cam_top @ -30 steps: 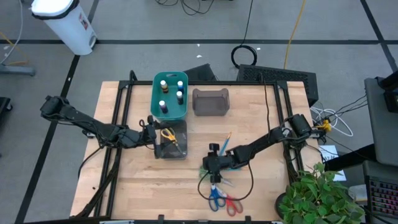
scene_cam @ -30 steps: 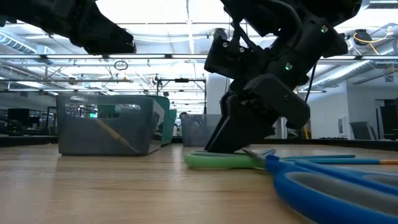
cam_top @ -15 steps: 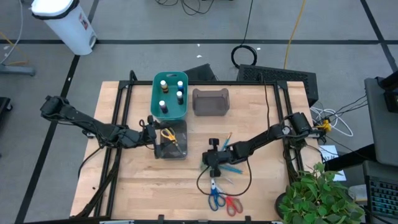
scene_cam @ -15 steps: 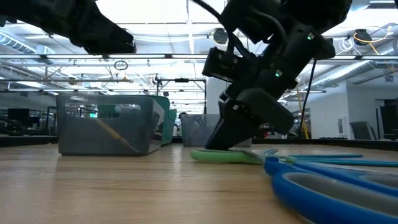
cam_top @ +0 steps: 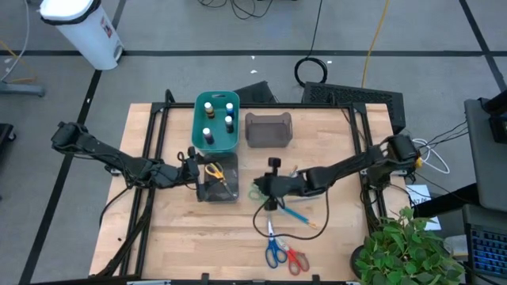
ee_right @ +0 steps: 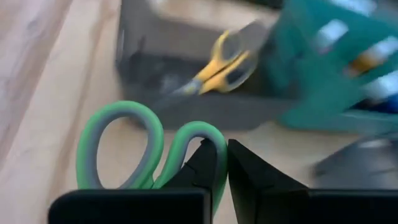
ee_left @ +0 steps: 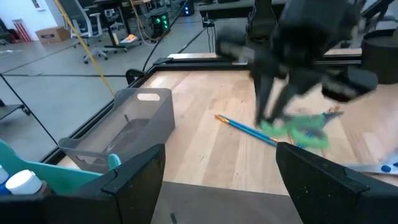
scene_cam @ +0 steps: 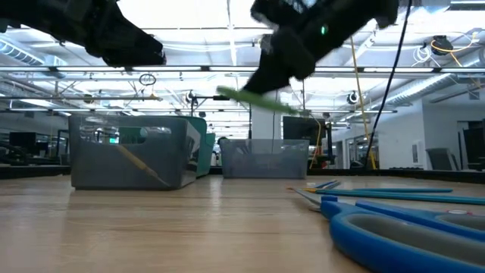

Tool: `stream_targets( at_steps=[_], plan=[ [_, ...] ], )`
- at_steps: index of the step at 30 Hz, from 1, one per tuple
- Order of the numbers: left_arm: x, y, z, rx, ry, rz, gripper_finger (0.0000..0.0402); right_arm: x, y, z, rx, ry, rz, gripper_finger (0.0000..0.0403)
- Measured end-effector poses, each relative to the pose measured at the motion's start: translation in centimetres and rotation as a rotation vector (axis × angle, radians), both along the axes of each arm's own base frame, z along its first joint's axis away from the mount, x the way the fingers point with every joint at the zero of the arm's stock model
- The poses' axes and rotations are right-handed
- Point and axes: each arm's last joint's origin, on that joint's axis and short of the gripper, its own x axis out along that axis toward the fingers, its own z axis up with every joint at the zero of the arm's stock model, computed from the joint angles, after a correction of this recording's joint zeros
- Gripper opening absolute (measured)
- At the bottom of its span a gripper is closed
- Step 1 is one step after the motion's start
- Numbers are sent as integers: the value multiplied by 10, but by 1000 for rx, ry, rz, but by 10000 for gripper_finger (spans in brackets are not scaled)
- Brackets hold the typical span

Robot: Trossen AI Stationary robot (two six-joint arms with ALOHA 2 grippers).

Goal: Pick & Place Paint Supplies
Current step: Put the green scissors into the bottom black bin

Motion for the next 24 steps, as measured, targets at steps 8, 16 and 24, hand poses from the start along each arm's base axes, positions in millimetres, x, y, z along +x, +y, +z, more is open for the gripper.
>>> stream_targets(
  at_steps=[8,16,24],
  plan=[
    [3,0,7,-122,-96,-17,312,-13,-2,44,-253,-188,-299,12],
    [17,-5,7,-217,-205,-48,312,-5,10,46,-370,-248,-304,12],
    [44,-14,2,-226,-254,-78,312,-2,16,46,-410,-269,-282,12]
  ],
)
